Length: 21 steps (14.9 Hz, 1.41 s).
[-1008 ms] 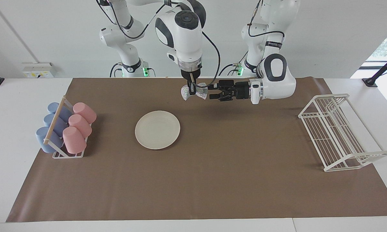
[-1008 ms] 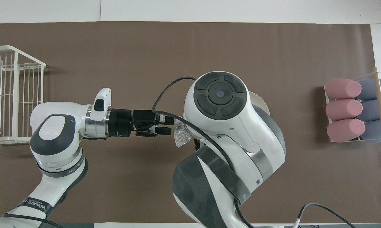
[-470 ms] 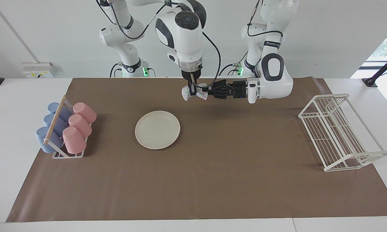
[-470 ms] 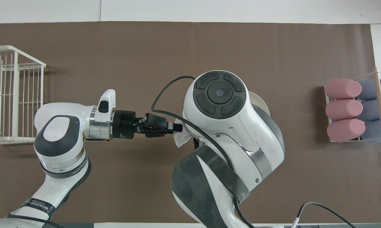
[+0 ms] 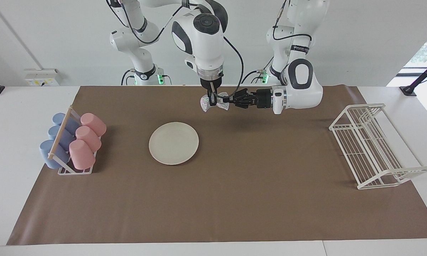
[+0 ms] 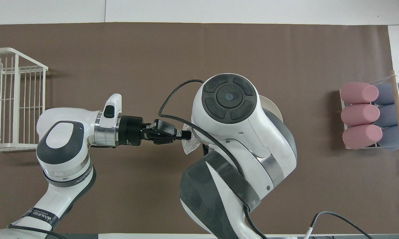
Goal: Wipe plate with sponge
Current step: 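Grasp the cloth with the left gripper and open the right gripper, then carry the cloth toward the rack while the right gripper withdraws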
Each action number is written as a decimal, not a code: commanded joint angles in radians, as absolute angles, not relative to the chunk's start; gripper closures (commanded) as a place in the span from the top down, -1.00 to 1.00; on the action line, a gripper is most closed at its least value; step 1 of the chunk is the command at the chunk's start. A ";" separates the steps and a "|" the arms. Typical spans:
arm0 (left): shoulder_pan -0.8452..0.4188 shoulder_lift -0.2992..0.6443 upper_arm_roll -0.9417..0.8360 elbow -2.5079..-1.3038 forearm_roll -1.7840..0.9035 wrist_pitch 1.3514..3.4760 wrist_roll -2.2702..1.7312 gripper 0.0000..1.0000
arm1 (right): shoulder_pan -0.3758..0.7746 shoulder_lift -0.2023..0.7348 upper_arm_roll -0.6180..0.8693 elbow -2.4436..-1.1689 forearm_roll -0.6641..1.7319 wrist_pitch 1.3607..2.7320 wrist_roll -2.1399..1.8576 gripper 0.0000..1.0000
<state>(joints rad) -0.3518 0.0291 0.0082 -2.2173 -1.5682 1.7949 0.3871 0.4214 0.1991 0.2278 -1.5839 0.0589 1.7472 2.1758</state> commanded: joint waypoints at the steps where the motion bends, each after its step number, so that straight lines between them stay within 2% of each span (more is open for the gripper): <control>1: -0.368 0.025 0.021 -2.223 -1.583 1.784 0.374 -1.00 | 0.420 0.215 0.236 -1.557 0.037 1.749 2.212 -1.00; 5: -0.365 0.023 0.025 -2.221 -1.582 1.770 0.374 -1.00 | 0.419 0.215 0.236 -1.557 0.034 1.747 2.212 -1.00; 6: -0.364 0.021 0.025 -2.221 -1.582 1.769 0.374 -1.00 | 0.419 0.215 0.236 -1.557 0.031 1.750 2.209 -0.61; 7: -0.364 0.021 0.025 -2.221 -1.582 1.770 0.374 -1.00 | 0.420 0.215 0.236 -1.557 0.028 1.755 2.195 0.22; 8: -0.365 0.021 0.026 -2.221 -1.582 1.772 0.374 -1.00 | 0.419 0.215 0.236 -1.557 0.028 1.756 2.191 0.71; 9: -0.365 0.021 0.026 -2.221 -1.582 1.772 0.374 -1.00 | 0.416 0.215 0.236 -1.557 0.029 1.758 2.189 1.00; 13: -0.364 0.018 0.026 -2.221 -1.580 1.778 0.370 -1.00 | 0.364 0.218 0.229 -1.554 0.037 1.758 2.171 1.00; 17: -0.354 0.015 0.034 -2.209 -1.527 1.792 0.328 -1.00 | 0.315 0.200 0.227 -1.557 0.035 1.735 1.952 1.00; 21: -0.316 0.015 0.034 -2.149 -1.335 1.798 0.235 -1.00 | 0.171 0.128 0.227 -1.572 0.035 1.646 1.538 1.00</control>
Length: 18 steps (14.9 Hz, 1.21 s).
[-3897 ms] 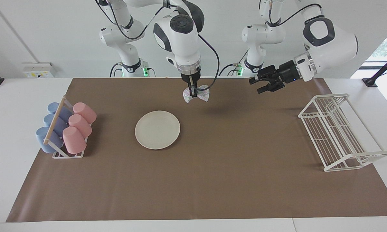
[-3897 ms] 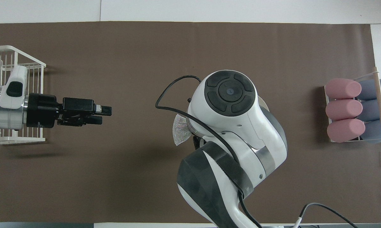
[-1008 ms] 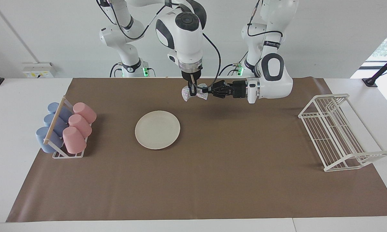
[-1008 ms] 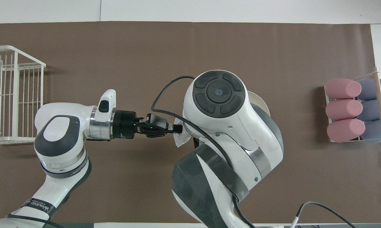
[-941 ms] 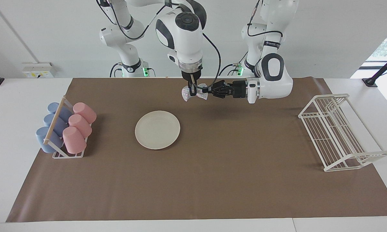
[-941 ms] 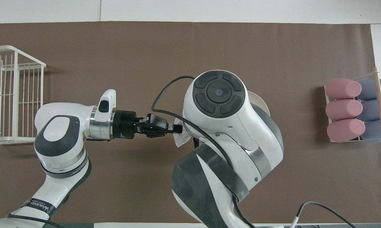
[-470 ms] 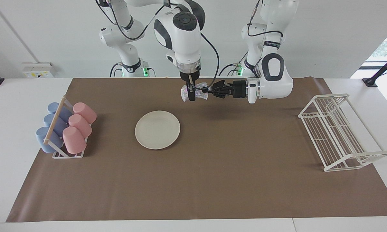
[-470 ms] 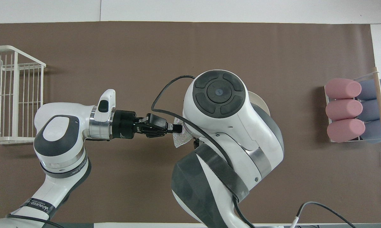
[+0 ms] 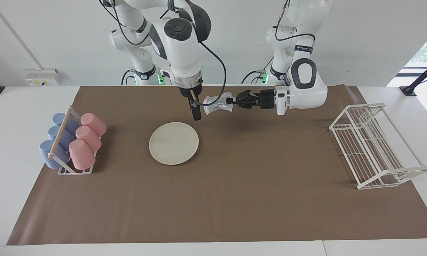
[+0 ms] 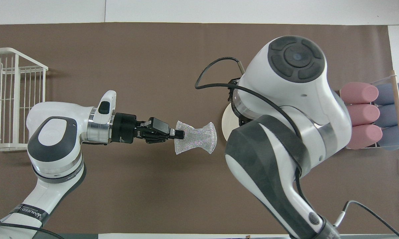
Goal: Wipe plate with sponge
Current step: 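Carry the cloth toward the rack while the right gripper withdraws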
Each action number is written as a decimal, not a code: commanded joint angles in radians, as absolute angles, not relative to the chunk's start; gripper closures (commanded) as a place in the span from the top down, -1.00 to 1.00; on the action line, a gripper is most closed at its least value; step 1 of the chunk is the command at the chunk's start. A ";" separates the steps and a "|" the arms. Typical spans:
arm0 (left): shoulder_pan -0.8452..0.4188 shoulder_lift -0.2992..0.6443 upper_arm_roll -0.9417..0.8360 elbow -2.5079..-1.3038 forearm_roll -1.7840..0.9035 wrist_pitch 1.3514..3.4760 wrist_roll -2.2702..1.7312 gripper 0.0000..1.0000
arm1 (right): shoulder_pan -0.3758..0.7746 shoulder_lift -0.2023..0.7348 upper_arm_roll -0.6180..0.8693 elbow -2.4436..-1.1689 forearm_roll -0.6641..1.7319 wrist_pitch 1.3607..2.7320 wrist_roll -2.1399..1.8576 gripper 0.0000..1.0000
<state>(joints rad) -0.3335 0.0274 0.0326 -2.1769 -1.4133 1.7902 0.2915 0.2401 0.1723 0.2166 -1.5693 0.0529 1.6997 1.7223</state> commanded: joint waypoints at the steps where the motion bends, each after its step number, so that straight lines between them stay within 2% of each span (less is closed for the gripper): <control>1: -0.293 0.015 0.031 -2.132 -1.272 1.796 0.226 -1.00 | 0.123 0.095 0.227 -1.581 0.035 1.620 1.397 1.00; 9: -0.304 0.006 0.029 -1.968 -0.841 1.801 -0.039 -1.00 | -0.101 -0.028 0.225 -1.594 0.032 1.451 0.620 1.00; 11: -0.305 0.005 0.023 -1.938 -0.720 1.801 -0.113 -1.00 | -0.110 -0.032 0.222 -1.591 0.028 1.381 0.461 1.00; 15: -0.327 -0.021 0.017 -1.921 -0.485 1.795 -0.224 -1.00 | -0.123 -0.029 0.213 -1.577 0.003 1.429 0.346 1.00; 18: -0.334 -0.028 0.011 -1.904 -0.297 1.764 -0.304 -1.00 | -0.069 -0.023 0.129 -1.575 -0.003 1.434 0.230 1.00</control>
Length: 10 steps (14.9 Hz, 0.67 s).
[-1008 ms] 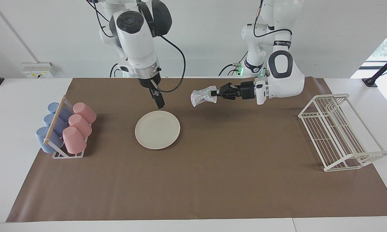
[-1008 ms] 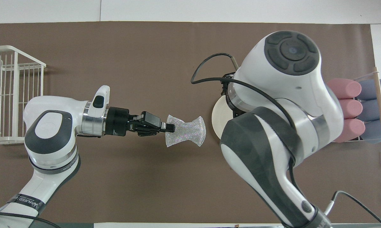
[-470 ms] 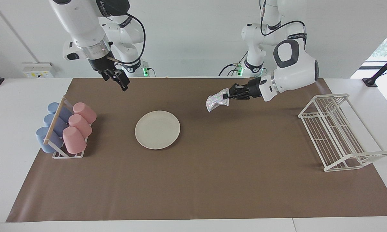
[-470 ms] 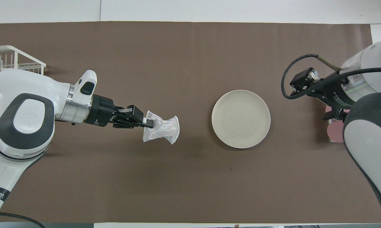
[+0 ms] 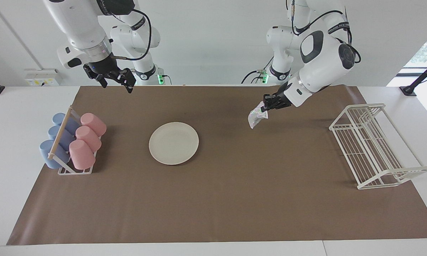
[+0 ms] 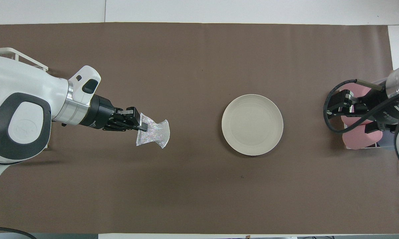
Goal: Wipe plate with sponge
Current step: 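Carry the cloth toward the rack while the right gripper withdraws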
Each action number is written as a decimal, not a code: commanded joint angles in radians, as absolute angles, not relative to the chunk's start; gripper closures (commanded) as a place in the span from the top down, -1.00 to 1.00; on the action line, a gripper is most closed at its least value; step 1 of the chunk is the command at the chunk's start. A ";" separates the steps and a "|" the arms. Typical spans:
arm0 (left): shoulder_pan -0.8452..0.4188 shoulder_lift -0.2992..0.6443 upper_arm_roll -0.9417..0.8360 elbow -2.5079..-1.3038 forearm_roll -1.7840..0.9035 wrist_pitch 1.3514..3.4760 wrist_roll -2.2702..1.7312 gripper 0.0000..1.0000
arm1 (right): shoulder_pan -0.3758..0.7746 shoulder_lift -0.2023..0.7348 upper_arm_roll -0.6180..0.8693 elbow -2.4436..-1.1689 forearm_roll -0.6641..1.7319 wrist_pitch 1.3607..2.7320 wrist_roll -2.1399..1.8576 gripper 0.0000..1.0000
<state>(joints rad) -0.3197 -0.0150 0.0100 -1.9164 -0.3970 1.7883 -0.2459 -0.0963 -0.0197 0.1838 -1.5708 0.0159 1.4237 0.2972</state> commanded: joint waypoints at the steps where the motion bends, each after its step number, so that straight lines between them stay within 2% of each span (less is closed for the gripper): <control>1: -0.334 -0.028 0.002 -1.895 -0.220 1.735 -0.325 -1.00 | -0.033 -0.018 0.079 -1.562 -0.011 1.419 0.213 1.00; 6: -0.337 -0.034 -0.025 -1.868 0.110 1.628 -0.376 -1.00 | -0.015 -0.005 0.057 -1.539 -0.026 1.397 0.176 1.00; 10: -0.342 -0.032 -0.025 -1.844 0.361 1.543 -0.379 -1.00 | 0.000 0.041 0.048 -1.479 -0.028 1.355 0.152 1.00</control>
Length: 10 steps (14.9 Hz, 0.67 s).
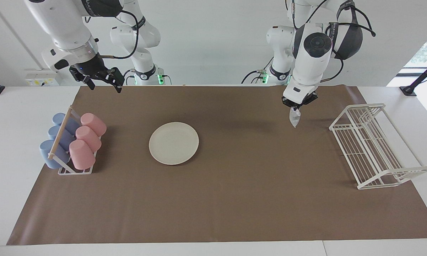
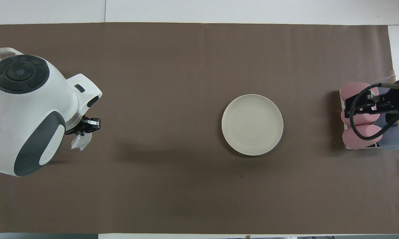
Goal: Wipe plate with sponge
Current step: 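Carry the cloth toward the rack while the right gripper withdraws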
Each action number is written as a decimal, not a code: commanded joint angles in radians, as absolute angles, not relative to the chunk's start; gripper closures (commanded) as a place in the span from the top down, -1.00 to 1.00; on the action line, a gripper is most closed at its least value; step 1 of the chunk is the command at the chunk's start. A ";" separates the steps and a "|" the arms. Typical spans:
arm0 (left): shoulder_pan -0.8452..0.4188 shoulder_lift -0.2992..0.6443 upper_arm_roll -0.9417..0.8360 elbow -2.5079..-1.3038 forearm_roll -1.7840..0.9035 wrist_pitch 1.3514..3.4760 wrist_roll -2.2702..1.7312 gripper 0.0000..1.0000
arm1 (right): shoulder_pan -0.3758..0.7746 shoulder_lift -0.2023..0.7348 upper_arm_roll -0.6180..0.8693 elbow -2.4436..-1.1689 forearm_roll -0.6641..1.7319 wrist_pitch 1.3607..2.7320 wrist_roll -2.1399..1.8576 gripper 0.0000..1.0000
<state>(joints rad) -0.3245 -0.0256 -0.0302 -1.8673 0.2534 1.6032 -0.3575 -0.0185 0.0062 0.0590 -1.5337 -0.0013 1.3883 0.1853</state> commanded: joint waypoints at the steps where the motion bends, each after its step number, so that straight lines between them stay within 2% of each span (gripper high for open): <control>1: -0.342 -0.028 -0.025 -1.835 0.429 1.514 -0.379 -1.00 | 0.008 0.040 0.041 -1.479 -0.023 1.358 0.152 1.00; 6: -0.342 0.012 -0.025 -1.830 0.745 1.477 -0.382 -1.00 | 0.003 0.028 0.035 -1.493 -0.025 1.362 0.141 1.00; 10: -0.301 0.112 -0.014 -1.822 1.000 1.518 -0.383 -1.00 | -0.002 0.020 0.003 -1.520 -0.017 1.385 0.081 1.00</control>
<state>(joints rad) -0.3213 0.0530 -0.0237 -1.8484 0.9200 1.5057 -0.3663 -0.0032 0.0224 0.0292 -1.5082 -0.0018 1.3802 0.1253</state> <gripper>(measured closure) 0.956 0.000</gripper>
